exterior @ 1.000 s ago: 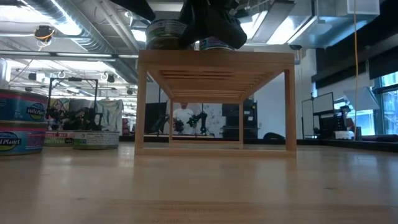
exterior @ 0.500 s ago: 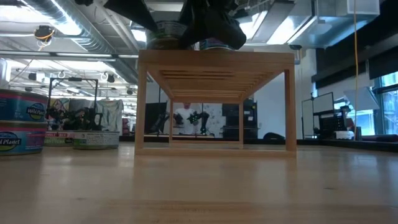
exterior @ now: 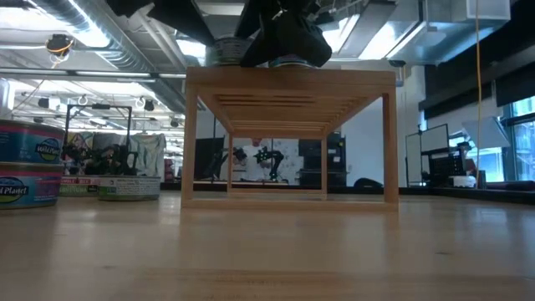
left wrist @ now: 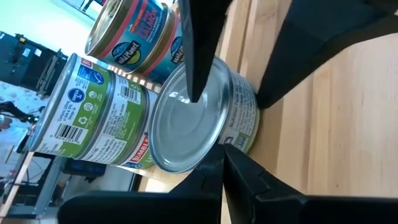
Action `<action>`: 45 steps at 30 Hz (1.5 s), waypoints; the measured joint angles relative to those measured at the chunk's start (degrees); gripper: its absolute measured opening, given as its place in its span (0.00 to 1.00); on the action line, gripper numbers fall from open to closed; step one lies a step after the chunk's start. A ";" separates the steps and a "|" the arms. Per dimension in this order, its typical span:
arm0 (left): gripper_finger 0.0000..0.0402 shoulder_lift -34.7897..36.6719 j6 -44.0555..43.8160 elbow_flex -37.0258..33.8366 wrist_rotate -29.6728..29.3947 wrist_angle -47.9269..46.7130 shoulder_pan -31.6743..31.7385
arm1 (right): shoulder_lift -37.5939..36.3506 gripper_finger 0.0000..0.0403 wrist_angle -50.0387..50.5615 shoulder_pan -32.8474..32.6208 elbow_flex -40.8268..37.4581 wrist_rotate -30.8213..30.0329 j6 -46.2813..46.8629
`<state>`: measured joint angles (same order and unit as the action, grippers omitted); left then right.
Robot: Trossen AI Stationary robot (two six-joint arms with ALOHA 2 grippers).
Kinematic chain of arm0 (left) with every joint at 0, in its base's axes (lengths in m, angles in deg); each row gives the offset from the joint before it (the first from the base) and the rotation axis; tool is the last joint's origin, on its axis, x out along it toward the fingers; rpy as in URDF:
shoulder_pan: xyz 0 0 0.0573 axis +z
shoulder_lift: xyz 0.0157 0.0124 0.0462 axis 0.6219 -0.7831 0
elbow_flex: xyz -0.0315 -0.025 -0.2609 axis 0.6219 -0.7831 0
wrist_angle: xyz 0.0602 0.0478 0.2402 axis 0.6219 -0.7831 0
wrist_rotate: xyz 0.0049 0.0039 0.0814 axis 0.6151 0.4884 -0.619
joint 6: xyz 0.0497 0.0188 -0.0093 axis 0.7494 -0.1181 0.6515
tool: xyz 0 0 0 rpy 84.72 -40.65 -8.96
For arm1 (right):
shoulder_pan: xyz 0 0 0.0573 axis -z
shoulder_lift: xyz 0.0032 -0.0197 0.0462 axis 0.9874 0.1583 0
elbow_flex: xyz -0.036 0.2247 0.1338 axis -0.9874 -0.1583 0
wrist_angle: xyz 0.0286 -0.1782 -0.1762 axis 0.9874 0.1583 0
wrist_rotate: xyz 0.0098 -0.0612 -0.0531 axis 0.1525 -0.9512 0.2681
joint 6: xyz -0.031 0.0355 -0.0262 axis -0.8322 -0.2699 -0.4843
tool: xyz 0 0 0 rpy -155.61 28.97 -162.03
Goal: Stack canned seafood by type on shelf
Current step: Put the green tuna can on the shelf, then put the blue tuna can on the shelf
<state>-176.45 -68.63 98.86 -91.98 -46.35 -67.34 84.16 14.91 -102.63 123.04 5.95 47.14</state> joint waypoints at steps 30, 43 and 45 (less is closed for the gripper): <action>0.01 0.33 0.33 0.00 -0.05 0.04 -3.24 | 0.02 0.58 19.17 -1.30 15.76 10.58 13.62; 0.01 1.27 -0.07 0.00 1.05 -0.48 -12.04 | 0.02 0.58 25.93 -2.84 16.46 20.46 23.51; 0.01 1.27 -0.44 0.02 1.05 -0.48 -13.53 | 0.02 0.58 26.71 -2.84 16.44 23.10 25.61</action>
<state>-175.18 -69.08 98.88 -90.93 -46.84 -80.86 84.18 41.63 -105.47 139.49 29.06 72.76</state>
